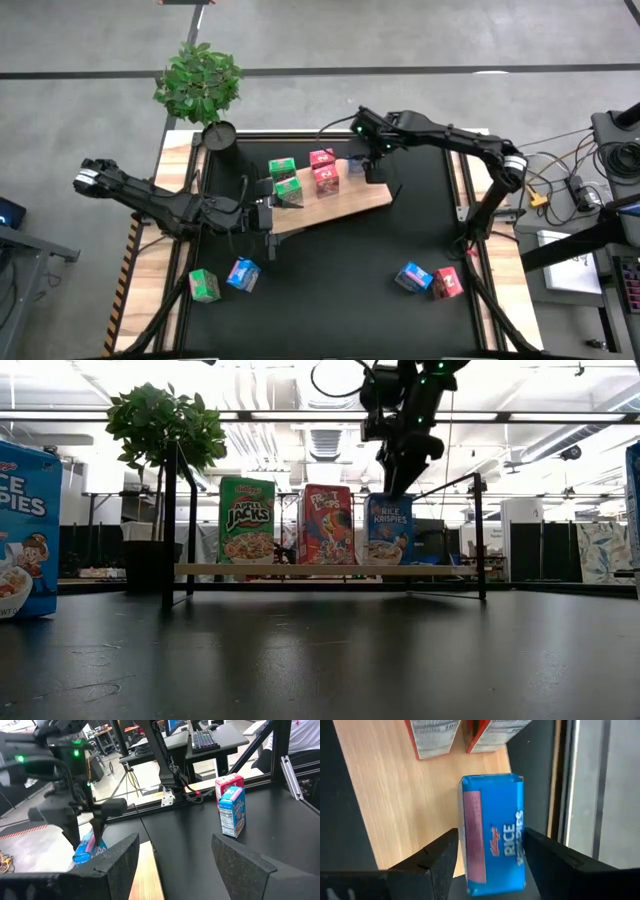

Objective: Stack cereal on shelf
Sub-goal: Put the top blue cereal box on the shelf

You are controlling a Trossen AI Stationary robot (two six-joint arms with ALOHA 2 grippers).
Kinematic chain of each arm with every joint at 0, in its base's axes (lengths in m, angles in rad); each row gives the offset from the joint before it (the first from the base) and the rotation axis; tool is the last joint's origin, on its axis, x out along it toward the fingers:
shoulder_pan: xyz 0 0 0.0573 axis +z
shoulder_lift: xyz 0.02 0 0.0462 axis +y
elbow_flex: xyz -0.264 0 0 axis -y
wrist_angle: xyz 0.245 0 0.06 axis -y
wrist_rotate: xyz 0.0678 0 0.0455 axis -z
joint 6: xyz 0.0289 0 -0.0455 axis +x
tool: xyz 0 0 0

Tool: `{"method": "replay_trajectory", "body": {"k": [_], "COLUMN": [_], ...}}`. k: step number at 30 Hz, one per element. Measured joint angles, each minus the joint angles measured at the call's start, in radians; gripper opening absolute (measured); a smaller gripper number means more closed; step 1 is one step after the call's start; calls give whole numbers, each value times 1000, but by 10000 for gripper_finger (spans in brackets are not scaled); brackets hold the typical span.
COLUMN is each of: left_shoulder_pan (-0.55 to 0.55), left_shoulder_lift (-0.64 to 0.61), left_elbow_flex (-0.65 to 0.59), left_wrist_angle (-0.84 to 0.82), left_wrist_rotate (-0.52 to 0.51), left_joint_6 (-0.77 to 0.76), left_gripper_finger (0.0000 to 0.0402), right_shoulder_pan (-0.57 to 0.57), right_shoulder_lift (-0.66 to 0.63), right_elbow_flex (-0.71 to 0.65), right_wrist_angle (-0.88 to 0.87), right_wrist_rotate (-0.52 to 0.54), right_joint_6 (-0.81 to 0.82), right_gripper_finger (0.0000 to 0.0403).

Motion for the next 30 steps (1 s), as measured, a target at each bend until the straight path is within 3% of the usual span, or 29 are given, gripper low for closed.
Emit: {"method": "replay_trajectory", "body": {"k": [10, 17, 24, 30], "left_shoulder_pan": [0, 0, 0, 0], "left_shoulder_lift": [0, 0, 0, 0], "left_elbow_flex": [0, 0, 0, 0], "left_wrist_angle": [1, -4, -5, -9], "left_wrist_rotate": [0, 0, 0, 0], "left_joint_6": [0, 0, 4, 4], "left_gripper_finger": [233, 233, 233, 233], "right_shoulder_pan": [67, 145, 171, 171], "right_shoulder_lift": [-82, -78, -68, -70], "right_elbow_flex": [19, -48, -233, -326], "right_wrist_angle": [-24, 2, 167, 307], "right_wrist_rotate": [0, 12, 241, 386], "right_joint_6": [101, 129, 129, 97], "right_gripper_finger": [195, 123, 19, 12]}}
